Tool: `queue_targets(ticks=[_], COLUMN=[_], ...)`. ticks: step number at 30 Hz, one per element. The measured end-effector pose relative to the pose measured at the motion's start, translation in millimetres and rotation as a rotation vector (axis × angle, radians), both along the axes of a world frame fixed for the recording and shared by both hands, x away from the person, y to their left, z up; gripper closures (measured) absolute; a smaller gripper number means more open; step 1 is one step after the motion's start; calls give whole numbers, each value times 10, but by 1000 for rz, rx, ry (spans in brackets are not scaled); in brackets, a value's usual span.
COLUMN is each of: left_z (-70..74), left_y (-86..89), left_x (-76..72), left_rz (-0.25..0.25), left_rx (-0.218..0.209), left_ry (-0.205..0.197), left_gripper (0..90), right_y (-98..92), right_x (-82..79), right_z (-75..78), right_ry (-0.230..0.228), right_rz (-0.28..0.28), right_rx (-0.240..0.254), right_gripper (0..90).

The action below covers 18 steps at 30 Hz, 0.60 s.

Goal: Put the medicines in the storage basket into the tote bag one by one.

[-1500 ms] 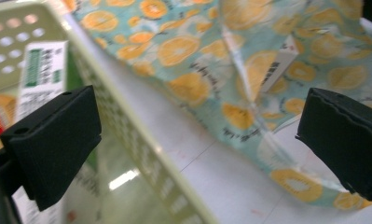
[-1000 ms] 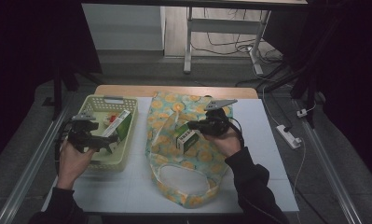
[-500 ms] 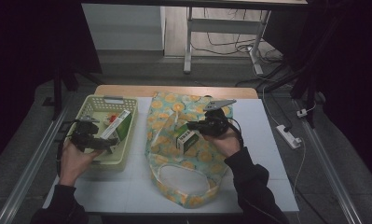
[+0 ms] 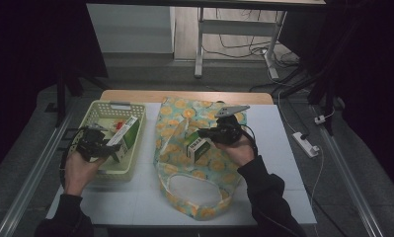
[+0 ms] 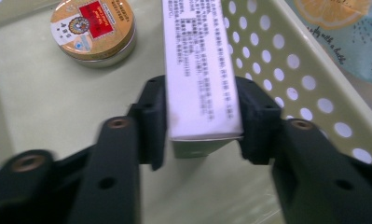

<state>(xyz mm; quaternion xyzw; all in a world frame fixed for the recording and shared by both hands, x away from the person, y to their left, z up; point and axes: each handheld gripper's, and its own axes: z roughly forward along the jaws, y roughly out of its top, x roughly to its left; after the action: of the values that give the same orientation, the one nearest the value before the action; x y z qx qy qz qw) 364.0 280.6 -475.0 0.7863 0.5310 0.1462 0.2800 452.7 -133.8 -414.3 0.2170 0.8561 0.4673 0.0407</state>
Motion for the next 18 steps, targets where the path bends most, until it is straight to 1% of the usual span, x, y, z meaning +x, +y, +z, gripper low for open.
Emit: queue_targets(ticks=[4,7,9,14,18], left_z=[1,9,21,125,222], left_y=[4,16,27,76,89], left_x=[-6,-13,-22,-83,-140], left_rz=[8,20,21,14,7], left_rx=[6,0,-7,-54,-56], left_ry=[-6,-4,-9,-36,-55], left_gripper=[612,617,619,620,621], right_y=[1,-4,-6,-14,-19], right_x=[0,2,1,4,5], right_z=[0,1,4,10,13], right_ry=[-1,-1,-1,-4,-2], right_rz=[0,-1,-3,-5,-7], right_rx=[1,2,2,3,5], right_gripper=[900,900,900,900,900])
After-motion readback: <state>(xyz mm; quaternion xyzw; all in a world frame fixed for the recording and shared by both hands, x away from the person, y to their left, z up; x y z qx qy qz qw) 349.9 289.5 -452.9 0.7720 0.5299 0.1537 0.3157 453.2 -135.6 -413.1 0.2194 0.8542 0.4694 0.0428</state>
